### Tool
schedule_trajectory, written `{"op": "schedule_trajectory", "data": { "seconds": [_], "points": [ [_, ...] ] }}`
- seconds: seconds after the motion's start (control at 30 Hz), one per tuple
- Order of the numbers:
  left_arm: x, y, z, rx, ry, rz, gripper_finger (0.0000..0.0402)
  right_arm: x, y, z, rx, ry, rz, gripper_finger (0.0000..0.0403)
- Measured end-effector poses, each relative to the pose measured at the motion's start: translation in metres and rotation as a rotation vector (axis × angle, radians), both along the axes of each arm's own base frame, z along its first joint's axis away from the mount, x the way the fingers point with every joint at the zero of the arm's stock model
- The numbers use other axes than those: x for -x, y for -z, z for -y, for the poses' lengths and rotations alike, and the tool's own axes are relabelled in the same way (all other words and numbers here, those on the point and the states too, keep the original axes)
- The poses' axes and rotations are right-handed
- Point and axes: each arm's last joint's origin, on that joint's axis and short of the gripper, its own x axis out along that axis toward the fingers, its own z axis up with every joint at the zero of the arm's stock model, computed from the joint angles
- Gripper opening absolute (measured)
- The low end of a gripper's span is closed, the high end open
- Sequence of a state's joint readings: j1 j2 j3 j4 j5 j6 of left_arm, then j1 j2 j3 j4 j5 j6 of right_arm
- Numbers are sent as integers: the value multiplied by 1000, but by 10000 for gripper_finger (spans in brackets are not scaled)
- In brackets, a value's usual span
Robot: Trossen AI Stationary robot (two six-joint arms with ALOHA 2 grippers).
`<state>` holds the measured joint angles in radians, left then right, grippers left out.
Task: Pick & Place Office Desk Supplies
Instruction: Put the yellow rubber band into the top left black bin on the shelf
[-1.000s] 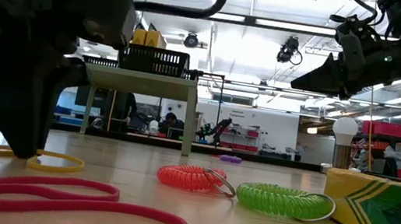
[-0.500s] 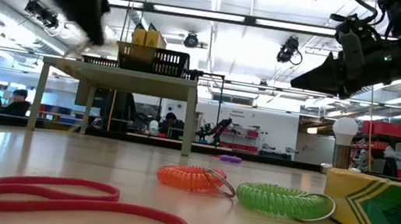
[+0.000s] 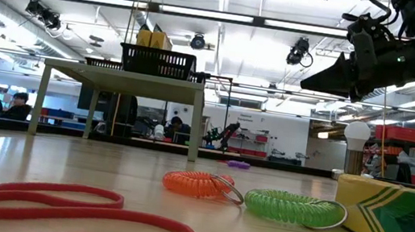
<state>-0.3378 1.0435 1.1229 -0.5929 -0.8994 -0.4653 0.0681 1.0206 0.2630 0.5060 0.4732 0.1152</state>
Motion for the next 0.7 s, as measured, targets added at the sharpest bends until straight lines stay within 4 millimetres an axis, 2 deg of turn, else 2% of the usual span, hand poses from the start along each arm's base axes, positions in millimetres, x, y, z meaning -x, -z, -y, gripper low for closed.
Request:
{"op": "schedule_trajectory", "data": {
  "seconds": [0.13, 0.27, 0.4, 0.53, 0.7],
  "points": [
    [20, -45, -34, -166, -152, 18, 3, 0, 0, 0, 0, 0, 0, 11],
    [34, -68, -67, -270, -290, -32, 3, 0, 0, 0, 0, 0, 0, 11],
    [41, -65, -99, -291, -345, -109, 3, 0, -1, 0, -1, 0, 8, 11],
    [43, -48, -132, -321, -419, -245, 3, 0, -1, 0, -1, 0, 8, 11],
    [42, -27, -174, -324, -484, -282, 3, 0, -1, 0, -1, 0, 8, 11]
  ]
}}
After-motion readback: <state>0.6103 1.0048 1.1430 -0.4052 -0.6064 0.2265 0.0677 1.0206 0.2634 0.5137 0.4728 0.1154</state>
